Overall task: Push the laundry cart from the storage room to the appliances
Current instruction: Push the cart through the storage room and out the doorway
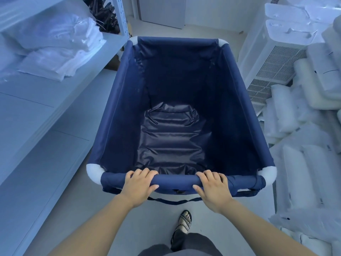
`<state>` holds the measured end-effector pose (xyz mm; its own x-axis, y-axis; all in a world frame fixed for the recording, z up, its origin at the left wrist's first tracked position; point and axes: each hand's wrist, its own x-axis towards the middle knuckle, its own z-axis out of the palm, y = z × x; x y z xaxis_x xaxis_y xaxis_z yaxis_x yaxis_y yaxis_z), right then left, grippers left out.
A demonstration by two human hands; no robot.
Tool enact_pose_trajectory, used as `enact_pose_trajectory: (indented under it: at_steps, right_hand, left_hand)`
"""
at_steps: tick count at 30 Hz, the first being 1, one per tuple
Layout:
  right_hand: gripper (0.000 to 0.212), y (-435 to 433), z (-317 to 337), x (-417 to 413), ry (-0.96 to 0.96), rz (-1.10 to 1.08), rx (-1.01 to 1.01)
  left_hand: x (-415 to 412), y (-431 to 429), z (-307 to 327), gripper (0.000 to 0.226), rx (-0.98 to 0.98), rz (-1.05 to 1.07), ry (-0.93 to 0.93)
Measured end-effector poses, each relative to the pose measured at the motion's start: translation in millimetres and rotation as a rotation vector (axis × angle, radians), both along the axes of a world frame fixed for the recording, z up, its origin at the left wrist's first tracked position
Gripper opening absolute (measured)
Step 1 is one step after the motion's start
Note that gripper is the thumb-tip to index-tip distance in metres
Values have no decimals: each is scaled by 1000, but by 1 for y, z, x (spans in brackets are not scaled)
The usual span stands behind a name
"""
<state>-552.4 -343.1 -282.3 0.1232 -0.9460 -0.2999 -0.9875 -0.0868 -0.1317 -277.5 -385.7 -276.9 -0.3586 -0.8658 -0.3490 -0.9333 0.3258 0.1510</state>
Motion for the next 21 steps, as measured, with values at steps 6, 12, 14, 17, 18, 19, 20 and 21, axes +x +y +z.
enact_pose_trajectory:
  at_steps: [6, 12, 14, 17, 18, 19, 20, 21]
  right_hand:
    - [48, -52, 1, -14, -20, 82, -5]
    - [49, -105, 7, -30, -37, 117, 55]
    - [49, -117, 7, -30, -23, 107, 44]
    - [50, -132, 5, -28, 23, 96, 13]
    - [50, -137, 4, -28, 30, 94, 7]
    - [50, -144, 5, -28, 31, 90, 3]
    - [50, -151, 5, -28, 33, 89, -2]
    - [51, -160, 5, -28, 38, 89, -7]
  left_hand:
    - [-15, -42, 4, 43, 12, 48, -43]
    - [-24, -85, 10, 43, 101, 80, -61]
    - [-25, -100, 10, 41, 135, 93, -40]
    - [-26, -118, 9, 40, 144, 102, -14]
    - [-26, -125, 8, 40, 139, 102, -7]
    - [-26, -132, 7, 40, 131, 98, -3]
    - [-26, -140, 6, 40, 124, 93, -1]
    - [-25, -149, 6, 40, 121, 88, 3]
